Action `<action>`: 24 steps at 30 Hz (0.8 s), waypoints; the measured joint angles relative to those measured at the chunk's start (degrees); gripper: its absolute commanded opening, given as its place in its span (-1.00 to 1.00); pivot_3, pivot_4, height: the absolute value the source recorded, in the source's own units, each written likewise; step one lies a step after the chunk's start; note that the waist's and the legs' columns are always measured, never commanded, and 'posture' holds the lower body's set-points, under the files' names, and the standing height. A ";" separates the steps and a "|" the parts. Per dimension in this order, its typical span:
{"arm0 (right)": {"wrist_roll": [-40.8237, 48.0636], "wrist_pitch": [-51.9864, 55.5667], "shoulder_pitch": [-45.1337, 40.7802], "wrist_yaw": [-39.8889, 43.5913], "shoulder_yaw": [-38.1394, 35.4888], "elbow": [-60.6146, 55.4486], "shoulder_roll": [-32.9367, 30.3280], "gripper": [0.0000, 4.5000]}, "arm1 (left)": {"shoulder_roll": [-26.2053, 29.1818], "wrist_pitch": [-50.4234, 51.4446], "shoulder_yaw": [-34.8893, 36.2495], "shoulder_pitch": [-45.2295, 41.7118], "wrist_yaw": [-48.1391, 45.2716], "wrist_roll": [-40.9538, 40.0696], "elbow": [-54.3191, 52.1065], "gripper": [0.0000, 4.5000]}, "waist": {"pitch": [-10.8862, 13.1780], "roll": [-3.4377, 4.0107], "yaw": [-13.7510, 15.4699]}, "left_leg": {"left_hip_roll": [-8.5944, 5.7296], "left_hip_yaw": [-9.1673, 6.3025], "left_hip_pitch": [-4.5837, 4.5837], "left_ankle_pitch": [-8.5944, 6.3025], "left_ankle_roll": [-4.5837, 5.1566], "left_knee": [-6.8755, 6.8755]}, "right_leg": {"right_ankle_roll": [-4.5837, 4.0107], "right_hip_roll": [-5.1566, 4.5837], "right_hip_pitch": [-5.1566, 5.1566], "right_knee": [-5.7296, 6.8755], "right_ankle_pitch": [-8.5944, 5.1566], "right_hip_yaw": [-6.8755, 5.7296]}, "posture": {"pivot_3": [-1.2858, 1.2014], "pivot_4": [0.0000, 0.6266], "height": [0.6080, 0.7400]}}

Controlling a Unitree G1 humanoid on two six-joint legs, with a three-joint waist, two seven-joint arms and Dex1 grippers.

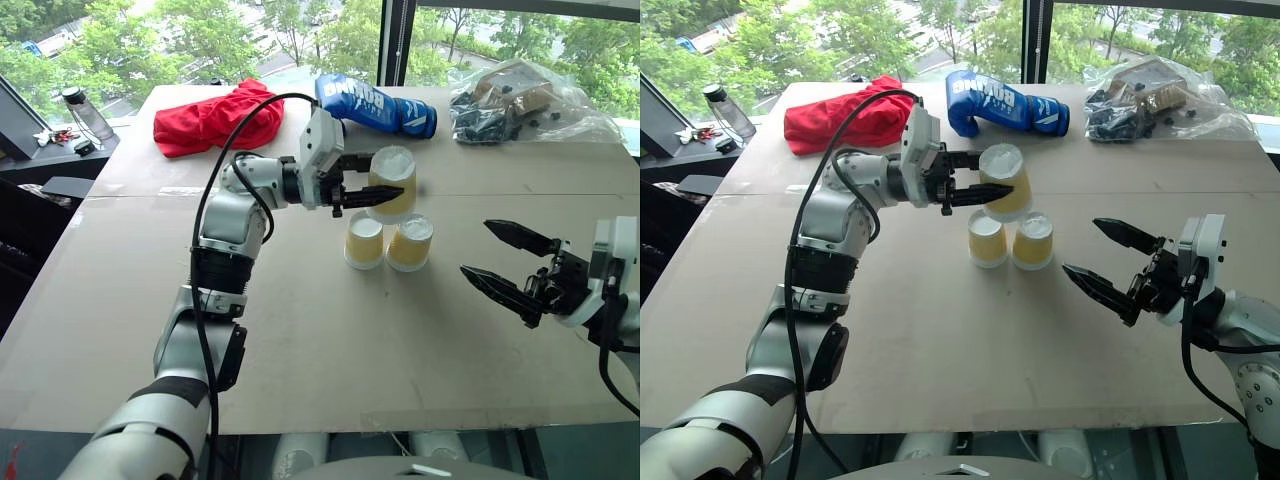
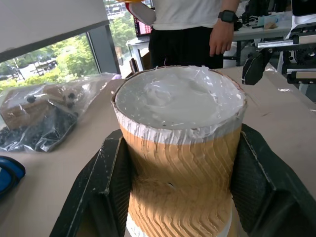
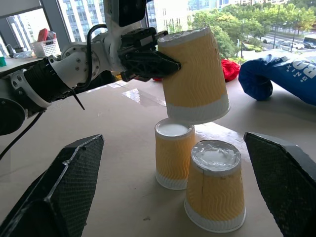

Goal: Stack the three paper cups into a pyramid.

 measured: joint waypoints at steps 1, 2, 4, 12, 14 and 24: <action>0.04 0.01 0.00 -0.11 0.00 0.00 -0.02 1.00 | 0.04 0.04 -0.16 0.19 -0.33 0.00 -0.01 -0.07 | 0.00 0.00 0.01 | 0.00 0.00 0.00 0.00 0.00 0.00 | 0.00 0.00 0.00 0.00 0.00 0.00 | 0.03 -0.52 1.00; 0.08 0.01 0.00 -0.27 0.00 0.00 -0.05 1.00 | 0.09 0.04 -0.31 0.34 -0.47 0.01 -0.01 -0.07 | 0.00 0.00 0.01 | 0.00 0.00 0.00 0.00 -0.01 0.00 | 0.00 0.00 0.00 0.00 0.00 0.00 | 0.03 -0.52 1.00; 0.11 0.02 0.00 -0.35 0.00 0.00 -0.12 1.00 | 0.08 -0.07 -0.38 0.54 -0.46 0.01 -0.01 -0.07 | 0.00 0.00 0.03 | 0.00 -0.01 0.00 0.00 0.00 0.00 | 0.00 0.00 0.00 0.00 0.00 0.00 | 0.03 -0.52 1.00; -0.76 -0.35 0.00 -0.15 0.00 0.14 -0.44 1.00 | -1.15 -0.24 -1.63 0.84 -0.12 0.07 0.06 -0.07 | 0.00 0.00 0.05 | 0.00 0.00 0.00 -0.06 0.10 0.01 | 0.00 0.00 0.00 -0.01 0.00 0.00 | 0.03 -0.52 1.00; -0.98 -0.64 0.00 0.10 0.00 0.17 -0.44 1.00 | -1.23 -0.36 -1.91 0.89 0.20 0.30 0.29 -0.07 | 0.00 0.00 0.04 | 0.00 0.00 0.00 -0.06 0.10 0.01 | 0.00 0.00 0.00 0.00 0.00 0.00 | 0.03 -0.52 1.00; -2.69 -1.99 0.02 0.86 0.01 1.25 -0.43 1.00 | -1.23 -1.68 -1.94 0.88 0.94 0.93 2.70 0.73 | 0.00 0.00 0.05 | 0.00 0.00 -0.01 -0.06 0.10 0.01 | 0.00 -0.01 0.00 -0.01 0.00 0.00 | 0.03 -0.52 1.00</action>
